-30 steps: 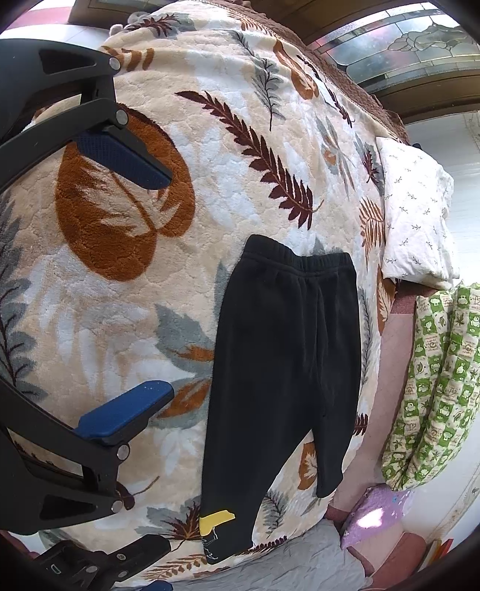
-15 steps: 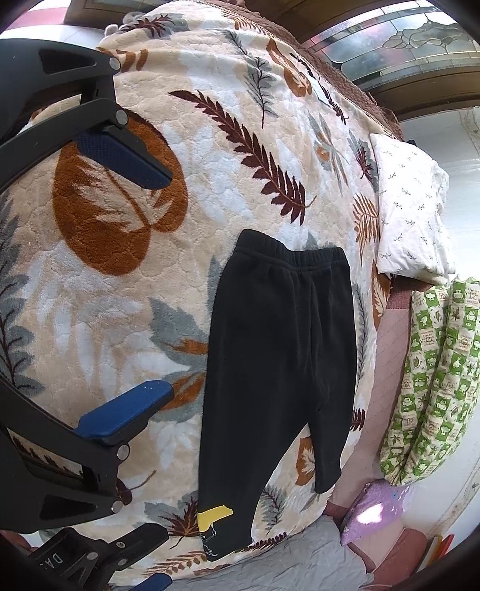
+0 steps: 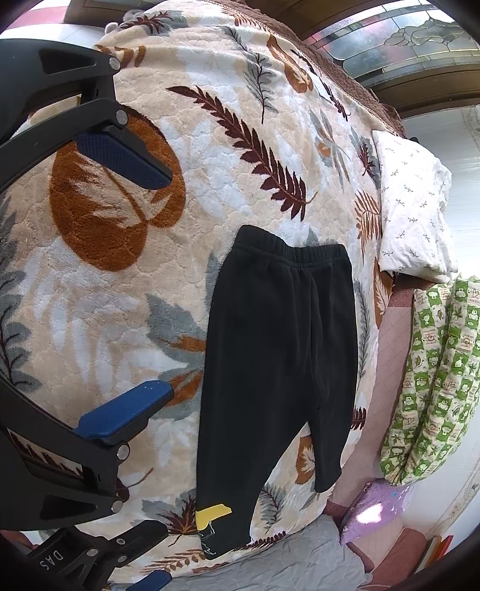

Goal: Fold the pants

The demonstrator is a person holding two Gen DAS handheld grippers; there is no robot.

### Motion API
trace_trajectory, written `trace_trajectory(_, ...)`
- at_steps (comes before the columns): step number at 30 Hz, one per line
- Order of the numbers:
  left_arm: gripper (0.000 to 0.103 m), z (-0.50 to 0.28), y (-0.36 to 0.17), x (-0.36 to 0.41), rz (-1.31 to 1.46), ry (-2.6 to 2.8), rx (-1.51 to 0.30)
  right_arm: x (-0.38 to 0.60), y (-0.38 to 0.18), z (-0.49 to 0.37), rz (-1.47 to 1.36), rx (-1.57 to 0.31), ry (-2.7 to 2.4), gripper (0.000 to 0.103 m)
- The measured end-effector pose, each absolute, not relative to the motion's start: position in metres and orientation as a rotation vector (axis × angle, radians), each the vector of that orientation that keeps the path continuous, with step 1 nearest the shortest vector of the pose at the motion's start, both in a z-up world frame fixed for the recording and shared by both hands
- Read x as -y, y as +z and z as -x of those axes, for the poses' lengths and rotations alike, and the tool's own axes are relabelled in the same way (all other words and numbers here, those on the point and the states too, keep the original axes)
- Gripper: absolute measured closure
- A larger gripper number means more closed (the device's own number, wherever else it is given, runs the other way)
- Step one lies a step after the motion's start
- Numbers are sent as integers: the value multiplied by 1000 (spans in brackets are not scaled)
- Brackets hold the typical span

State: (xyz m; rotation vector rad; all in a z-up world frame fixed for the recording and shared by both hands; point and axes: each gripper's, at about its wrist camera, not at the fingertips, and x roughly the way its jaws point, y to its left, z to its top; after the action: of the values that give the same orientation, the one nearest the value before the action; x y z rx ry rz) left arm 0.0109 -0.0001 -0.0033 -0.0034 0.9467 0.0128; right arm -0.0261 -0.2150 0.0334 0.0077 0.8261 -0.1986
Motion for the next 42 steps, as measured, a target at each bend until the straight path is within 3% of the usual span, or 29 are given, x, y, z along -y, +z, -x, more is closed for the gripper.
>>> trace_trajectory(42,0,-45,-9,9,15,8,-988,244,24,-13,-43,-868,-177,0)
